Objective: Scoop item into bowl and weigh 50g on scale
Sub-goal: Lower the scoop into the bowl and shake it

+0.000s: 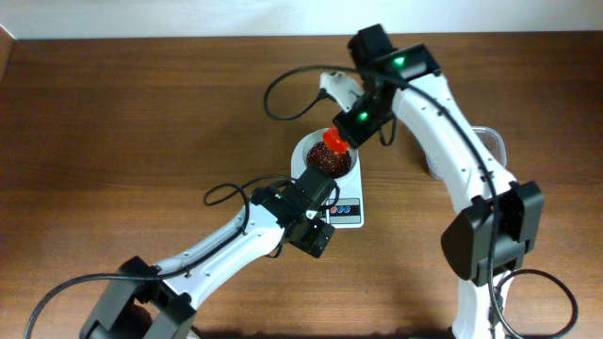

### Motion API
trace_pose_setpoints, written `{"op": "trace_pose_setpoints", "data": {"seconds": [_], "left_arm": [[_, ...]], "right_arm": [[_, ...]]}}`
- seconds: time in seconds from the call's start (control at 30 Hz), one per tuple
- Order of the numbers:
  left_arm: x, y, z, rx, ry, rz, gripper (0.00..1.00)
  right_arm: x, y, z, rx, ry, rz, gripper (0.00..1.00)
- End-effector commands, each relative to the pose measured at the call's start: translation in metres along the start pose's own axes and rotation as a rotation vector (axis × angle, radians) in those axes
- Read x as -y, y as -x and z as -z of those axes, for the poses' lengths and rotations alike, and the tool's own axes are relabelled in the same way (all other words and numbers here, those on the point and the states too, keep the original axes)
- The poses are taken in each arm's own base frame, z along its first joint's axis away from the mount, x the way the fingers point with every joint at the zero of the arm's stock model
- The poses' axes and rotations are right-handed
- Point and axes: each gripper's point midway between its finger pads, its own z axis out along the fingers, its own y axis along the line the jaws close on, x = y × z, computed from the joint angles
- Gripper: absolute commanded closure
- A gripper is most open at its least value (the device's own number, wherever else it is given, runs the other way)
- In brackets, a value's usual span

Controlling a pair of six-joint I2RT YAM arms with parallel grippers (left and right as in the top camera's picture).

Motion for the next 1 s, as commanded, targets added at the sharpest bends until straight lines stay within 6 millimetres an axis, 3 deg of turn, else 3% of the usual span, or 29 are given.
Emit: {"op": "trace_pose_setpoints", "data": {"seconds": [0.0,0.53,0.77,0.97], "left_arm": [[0.000,-0.004,-0.003,-0.014,0.009,-0.022,0.01],[0.000,-0.004,-0.003,-0.013,0.009,-0.022,0.01],[0.000,-0.004,-0.003,-0.013,0.009,-0.022,0.01],[0.000,-0.004,-0.003,-0.014,0.009,-0.022,0.01]], "right_arm": [[0.011,0.002,0.001,-0.023,-0.134,0.021,0.96],[0.007,-0.020,-0.045,-0.089,-0.114,0.003,0.96],[-0.032,-0.017,-0.052,-0.054,0.098,-0.011,0.96],[-0.041,-0.012,-0.046,-0.011,0.224,-0.081,0.96]]}}
